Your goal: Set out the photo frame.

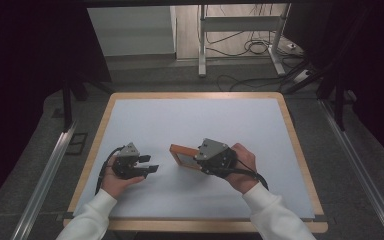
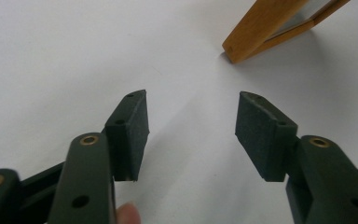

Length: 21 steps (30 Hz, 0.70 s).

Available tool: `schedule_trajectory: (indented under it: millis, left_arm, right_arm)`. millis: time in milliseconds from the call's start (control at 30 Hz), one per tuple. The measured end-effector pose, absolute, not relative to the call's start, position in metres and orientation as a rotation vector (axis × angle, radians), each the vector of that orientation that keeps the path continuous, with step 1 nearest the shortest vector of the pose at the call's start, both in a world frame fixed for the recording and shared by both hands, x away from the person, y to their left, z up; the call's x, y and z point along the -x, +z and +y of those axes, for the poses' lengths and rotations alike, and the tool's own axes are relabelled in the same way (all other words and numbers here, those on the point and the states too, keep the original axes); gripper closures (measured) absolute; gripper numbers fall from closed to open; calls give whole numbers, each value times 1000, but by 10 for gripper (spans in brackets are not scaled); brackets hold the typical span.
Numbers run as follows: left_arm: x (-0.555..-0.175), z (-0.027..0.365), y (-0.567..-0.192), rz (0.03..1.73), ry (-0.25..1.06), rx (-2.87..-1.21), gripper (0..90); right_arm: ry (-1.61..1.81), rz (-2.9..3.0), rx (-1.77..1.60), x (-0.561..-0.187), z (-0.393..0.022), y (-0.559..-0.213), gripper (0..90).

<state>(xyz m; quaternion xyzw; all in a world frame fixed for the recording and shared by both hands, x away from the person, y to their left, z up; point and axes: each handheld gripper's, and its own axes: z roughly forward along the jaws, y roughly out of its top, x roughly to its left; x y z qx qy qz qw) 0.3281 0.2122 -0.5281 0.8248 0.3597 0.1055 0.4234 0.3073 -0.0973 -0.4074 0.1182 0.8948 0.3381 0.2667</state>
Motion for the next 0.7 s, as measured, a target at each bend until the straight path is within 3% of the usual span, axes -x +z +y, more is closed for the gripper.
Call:
schedule_trajectory:
  millis: [700]
  left_arm:
    - [-326,213,-526,918,273,-2039,369]
  right_arm:
    - [963,2385,-520,-361,-106,-409,493]
